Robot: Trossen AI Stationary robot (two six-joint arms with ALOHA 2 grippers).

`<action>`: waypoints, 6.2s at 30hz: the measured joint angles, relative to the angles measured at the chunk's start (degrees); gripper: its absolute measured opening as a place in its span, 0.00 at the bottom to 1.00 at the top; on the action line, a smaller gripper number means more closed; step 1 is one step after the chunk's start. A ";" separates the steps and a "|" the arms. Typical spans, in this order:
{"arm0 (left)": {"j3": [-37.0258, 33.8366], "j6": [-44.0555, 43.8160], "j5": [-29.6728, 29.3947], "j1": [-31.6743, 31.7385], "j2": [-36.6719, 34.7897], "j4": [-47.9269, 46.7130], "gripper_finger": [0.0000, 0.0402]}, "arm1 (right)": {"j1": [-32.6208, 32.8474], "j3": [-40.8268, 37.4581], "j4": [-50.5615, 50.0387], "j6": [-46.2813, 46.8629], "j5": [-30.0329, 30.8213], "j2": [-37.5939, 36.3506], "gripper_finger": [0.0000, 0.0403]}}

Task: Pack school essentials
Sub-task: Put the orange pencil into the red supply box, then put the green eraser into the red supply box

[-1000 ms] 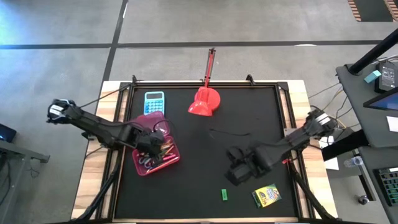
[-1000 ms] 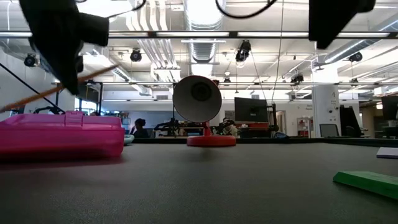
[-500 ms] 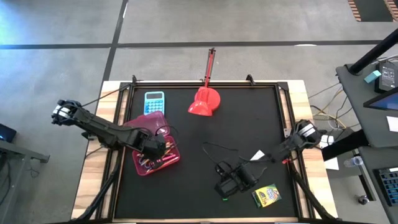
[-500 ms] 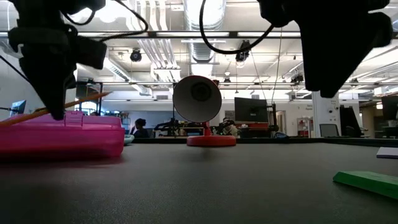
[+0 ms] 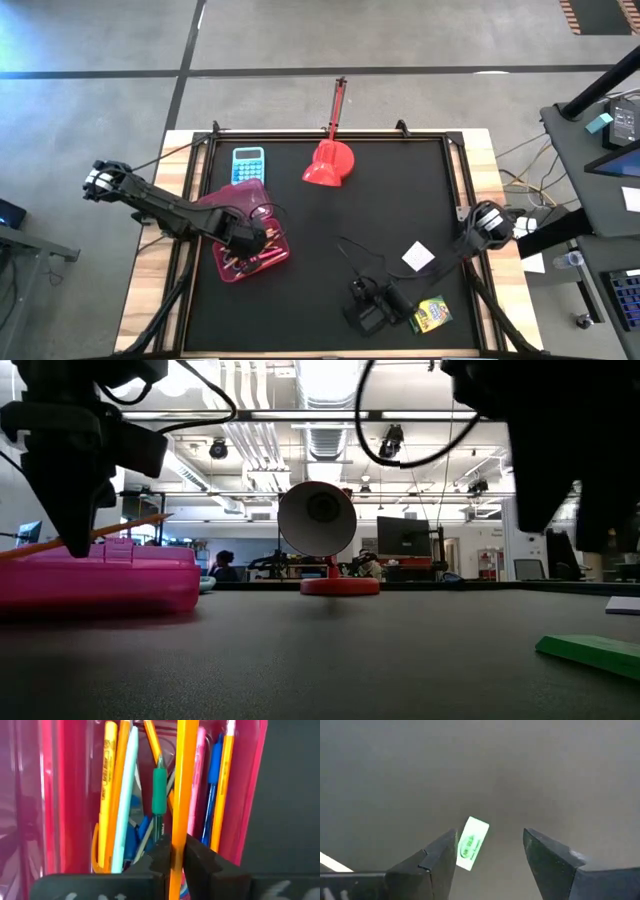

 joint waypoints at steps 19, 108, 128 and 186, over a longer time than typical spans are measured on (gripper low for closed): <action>2.23 9.29 4.06 -0.09 -3.97 1.24 0.36 | 0.92 7.20 0.48 19.02 -1.54 7.83 0.54; 2.35 38.51 -14.21 4.16 -0.50 68.52 0.61 | -11.76 46.86 -28.76 -25.70 44.61 5.04 0.11; 9.99 35.51 -15.28 4.44 8.66 75.43 0.55 | -12.13 46.86 -27.47 -26.40 45.63 4.99 0.11; 9.08 13.32 6.18 3.87 -16.90 -7.21 0.03 | -0.30 37.56 -37.28 -25.21 31.06 -5.13 0.45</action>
